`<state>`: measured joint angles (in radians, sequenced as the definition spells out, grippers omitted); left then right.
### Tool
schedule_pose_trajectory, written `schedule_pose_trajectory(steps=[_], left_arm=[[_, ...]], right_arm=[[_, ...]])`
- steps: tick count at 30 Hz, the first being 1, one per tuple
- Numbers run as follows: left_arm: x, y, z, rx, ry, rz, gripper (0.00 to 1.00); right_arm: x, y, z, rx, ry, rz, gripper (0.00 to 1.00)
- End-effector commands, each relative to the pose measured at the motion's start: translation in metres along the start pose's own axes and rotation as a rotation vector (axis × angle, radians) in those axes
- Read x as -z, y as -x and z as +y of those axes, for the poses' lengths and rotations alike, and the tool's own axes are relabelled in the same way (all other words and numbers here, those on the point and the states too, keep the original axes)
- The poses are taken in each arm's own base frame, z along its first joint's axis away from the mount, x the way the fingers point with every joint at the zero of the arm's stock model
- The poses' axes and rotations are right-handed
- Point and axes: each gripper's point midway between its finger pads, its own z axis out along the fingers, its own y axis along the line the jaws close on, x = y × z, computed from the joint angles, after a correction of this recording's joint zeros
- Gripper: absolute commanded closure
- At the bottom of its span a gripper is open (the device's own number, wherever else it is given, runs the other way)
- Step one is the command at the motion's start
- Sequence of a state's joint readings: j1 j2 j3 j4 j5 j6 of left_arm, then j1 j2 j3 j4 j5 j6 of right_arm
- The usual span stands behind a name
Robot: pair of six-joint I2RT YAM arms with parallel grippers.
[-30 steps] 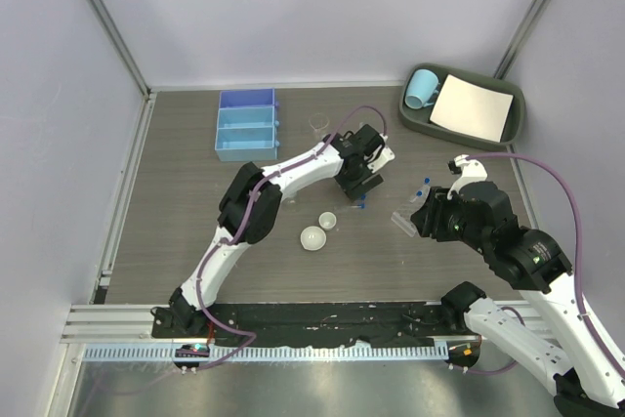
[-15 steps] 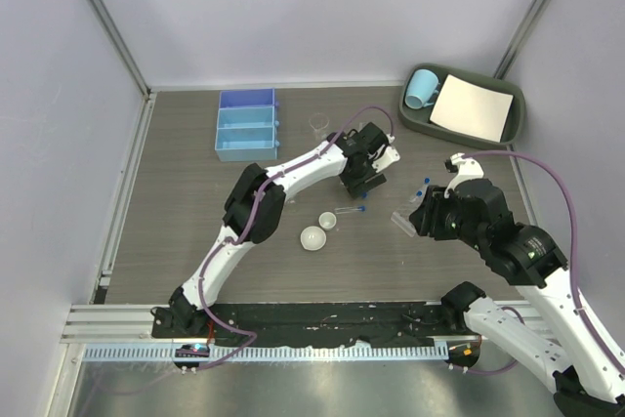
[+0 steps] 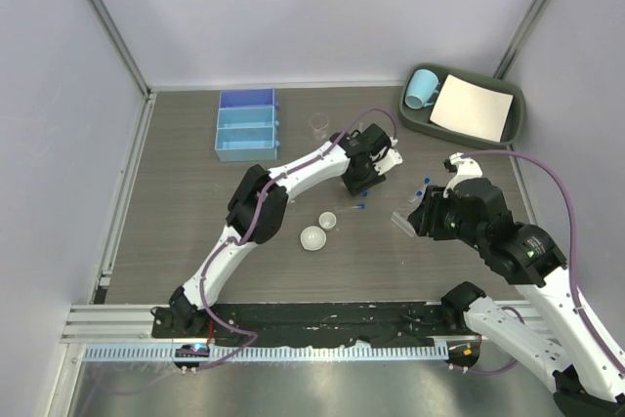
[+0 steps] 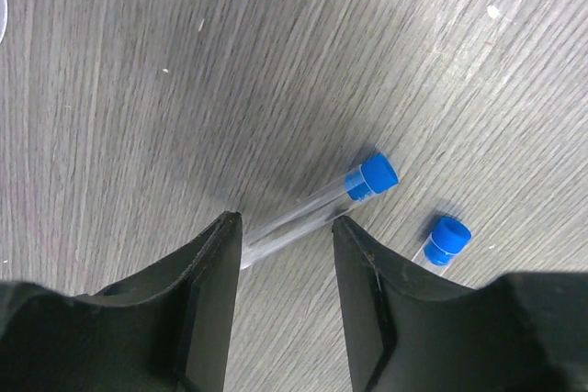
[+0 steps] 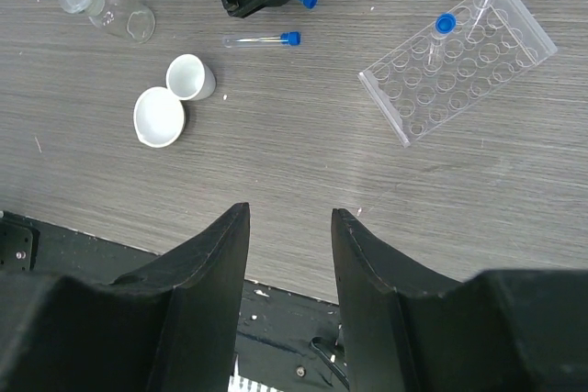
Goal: Organize the chemistry lab equipment
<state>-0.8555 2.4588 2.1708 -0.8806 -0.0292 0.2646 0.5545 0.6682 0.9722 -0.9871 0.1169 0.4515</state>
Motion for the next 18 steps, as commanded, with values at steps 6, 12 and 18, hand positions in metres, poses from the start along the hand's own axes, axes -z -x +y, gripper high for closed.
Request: schedule_pose_trajectory(steps=[6,12,18], left_arm=[[-0.033,-0.061,-0.019,0.029,-0.055,0.173,0.55],[-0.032,-0.073,-0.021,0.063,-0.077,0.191,0.61],[-0.027,-0.08,-0.027,0.091,-0.103,0.185,0.7]], right_arm=[[0.01,0.013,0.012,-0.029,0.052,-0.046,0.53],[0.016,0.016,0.014,-0.039,0.065,-0.058,0.54],[0.017,0.016,0.015,-0.053,0.072,-0.055,0.54]])
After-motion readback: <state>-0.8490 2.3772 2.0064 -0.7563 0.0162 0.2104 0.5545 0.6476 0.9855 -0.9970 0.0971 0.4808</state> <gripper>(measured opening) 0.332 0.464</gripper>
